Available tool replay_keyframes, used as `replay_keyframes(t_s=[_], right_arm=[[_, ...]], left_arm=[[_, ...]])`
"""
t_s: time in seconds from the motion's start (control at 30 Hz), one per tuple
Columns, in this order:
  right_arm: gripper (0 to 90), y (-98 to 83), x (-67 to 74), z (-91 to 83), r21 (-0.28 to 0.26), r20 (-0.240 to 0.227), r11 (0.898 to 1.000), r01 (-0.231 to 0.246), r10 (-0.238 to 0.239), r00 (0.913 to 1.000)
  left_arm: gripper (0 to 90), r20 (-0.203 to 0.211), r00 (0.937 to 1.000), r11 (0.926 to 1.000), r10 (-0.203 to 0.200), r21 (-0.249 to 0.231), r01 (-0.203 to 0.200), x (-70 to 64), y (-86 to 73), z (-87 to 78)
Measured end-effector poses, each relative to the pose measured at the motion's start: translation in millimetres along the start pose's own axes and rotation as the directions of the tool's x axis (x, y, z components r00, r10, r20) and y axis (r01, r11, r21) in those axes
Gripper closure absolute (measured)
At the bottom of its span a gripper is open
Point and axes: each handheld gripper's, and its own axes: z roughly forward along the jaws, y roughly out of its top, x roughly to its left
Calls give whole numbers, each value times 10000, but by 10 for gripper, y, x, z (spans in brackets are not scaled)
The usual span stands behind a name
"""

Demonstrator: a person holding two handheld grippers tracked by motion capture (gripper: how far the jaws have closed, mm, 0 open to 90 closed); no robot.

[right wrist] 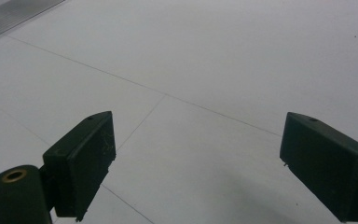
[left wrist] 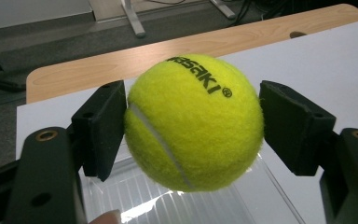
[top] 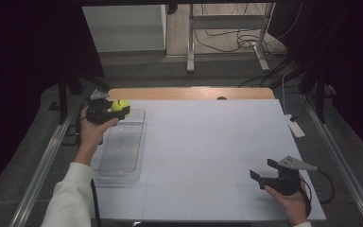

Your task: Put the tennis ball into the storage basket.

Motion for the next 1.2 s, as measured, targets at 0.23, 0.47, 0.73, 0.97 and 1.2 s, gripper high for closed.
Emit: replay_keyframes(t_s=[0.23, 0.47, 0.73, 0.97, 1.2], right_arm=[[109, 0, -1, -3, -3, 20, 10000, -3, 3, 10000], [109, -2, -7, -6, -13, 6, 10000, -4, 4, 10000], [109, -1, -6, -8, -24, 7, 10000, -10, 11, 10000], [110, -1, -8, -5, -18, 18, 10000, -17, 17, 10000], [112, -2, -5, -3, -12, 23, 10000, -25, 25, 10000]], left_arm=[[270, -213, 9998, 10000, -51, 54, 52, 29, 23, 35], [270, -584, 9980, 9996, -237, 129, 245, 94, 47, 54], [270, -778, 9963, 9988, -353, 314, 378, 165, 46, 84], [270, -933, 9944, 9975, -497, 452, 541, 233, 20, 109], [270, -1008, 9935, 9966, -519, 589, 580, 242, 10, 141]])
